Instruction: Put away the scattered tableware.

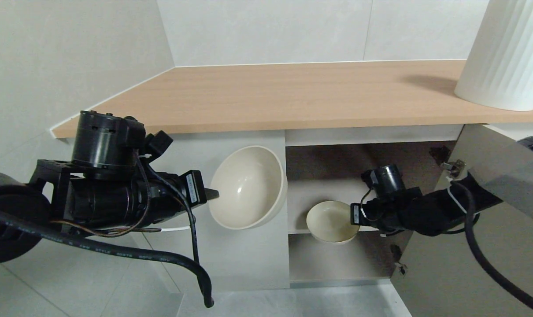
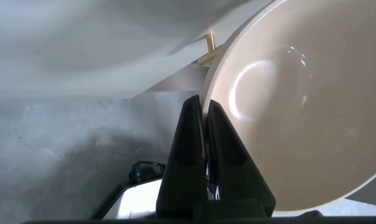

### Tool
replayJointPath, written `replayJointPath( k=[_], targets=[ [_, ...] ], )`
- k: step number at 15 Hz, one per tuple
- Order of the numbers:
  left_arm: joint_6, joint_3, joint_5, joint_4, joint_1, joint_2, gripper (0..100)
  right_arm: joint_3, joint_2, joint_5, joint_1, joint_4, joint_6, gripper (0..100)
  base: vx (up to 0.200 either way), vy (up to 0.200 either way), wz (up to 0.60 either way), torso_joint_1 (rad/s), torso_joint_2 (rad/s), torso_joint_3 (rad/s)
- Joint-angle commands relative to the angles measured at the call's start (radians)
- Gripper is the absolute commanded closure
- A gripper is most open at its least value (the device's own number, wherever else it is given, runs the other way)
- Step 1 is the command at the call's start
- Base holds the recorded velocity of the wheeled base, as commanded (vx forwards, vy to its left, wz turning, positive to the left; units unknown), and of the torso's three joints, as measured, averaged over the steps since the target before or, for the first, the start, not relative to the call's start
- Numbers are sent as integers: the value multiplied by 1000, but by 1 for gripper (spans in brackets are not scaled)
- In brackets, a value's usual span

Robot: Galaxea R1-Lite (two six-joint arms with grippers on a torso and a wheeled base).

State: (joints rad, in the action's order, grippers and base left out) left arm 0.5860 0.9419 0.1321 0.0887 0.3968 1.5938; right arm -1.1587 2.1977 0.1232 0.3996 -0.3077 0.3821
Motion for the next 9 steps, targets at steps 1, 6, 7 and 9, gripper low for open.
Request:
replayJointPath(
  k=[1, 6, 7, 9],
  targets=[
    [0, 0, 0, 0, 0, 3, 100, -73, 129, 13, -28, -5, 46, 100, 0, 0, 0, 0, 0, 0],
    [0, -2, 0, 0, 0, 2, 100, -185, 229, 79, -71, -4, 119, 100, 0, 0, 0, 0, 0, 0],
    [0, -2, 0, 0, 0, 3, 100, -197, 235, 85, -76, -4, 121, 100, 0, 0, 0, 0, 0, 0],
    [0, -2, 0, 0, 0, 3, 100, -239, 258, 125, -88, -4, 153, 100, 0, 0, 0, 0, 0, 0]
  ],
)
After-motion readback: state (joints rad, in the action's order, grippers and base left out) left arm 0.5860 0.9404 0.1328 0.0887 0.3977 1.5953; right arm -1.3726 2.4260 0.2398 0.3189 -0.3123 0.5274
